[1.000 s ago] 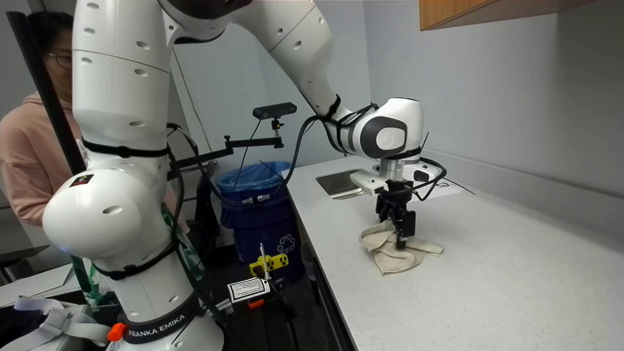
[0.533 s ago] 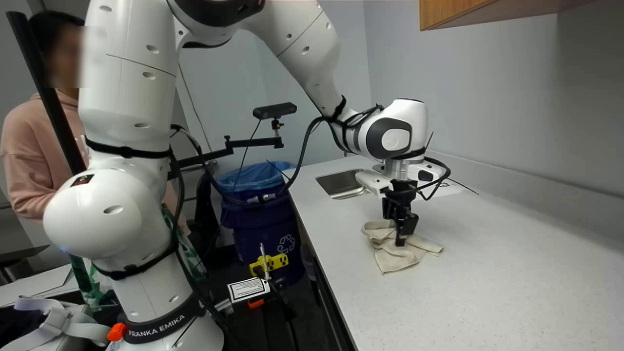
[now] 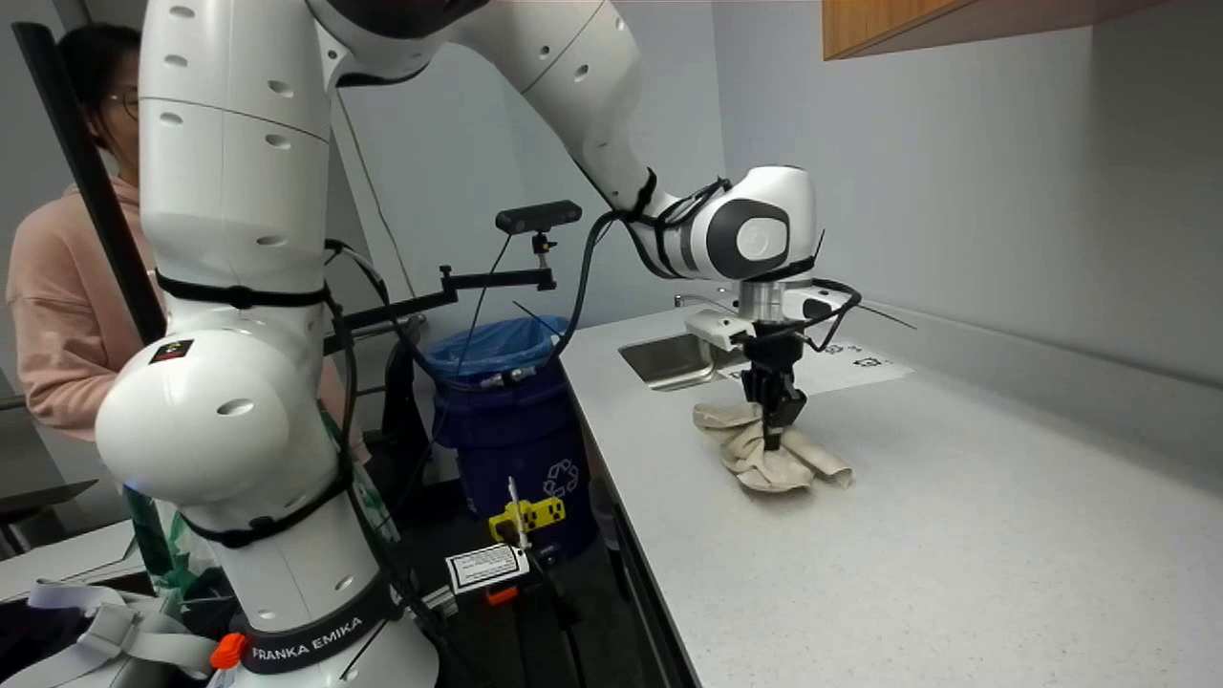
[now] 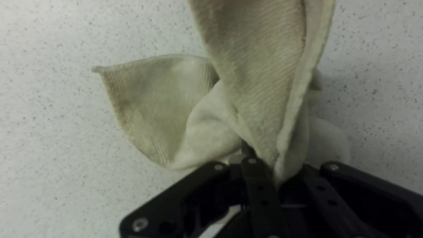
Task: Wipe the countertop with the towel
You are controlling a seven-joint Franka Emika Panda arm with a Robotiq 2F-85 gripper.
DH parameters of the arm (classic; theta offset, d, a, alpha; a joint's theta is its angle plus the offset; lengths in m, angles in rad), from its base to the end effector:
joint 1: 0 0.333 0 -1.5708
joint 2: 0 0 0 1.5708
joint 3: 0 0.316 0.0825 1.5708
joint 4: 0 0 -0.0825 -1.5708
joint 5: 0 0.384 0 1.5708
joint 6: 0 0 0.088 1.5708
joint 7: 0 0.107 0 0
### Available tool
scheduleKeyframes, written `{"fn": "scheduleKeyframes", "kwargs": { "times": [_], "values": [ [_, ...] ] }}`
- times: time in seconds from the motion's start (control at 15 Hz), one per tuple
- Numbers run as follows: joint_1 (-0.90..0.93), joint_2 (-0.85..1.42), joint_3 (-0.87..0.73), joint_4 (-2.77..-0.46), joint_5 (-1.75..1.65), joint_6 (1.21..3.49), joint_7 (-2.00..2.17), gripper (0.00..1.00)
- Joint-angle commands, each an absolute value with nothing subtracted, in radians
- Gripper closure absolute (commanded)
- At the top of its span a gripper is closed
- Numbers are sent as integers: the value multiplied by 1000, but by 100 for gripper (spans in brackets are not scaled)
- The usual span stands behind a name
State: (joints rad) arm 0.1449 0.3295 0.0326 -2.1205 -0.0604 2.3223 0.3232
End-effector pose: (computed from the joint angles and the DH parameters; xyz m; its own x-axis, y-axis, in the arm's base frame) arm 0.5538 0.0982 0.2449 0.9881 -0.1056 -0.1121 -0.0986 -0.9929 0.0670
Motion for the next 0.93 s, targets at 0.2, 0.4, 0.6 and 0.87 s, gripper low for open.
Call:
{"fn": "scheduleKeyframes", "kwargs": {
  "times": [0.2,0.4,0.6,0.87],
  "values": [
    [155,284,-3,-2097,-140,2383,414,98],
    [164,306,-39,-2061,-209,2438,466,98],
    [172,341,-78,-2015,-296,2464,540,98],
    [175,401,-117,-1938,-366,2484,616,98]
  ]
}}
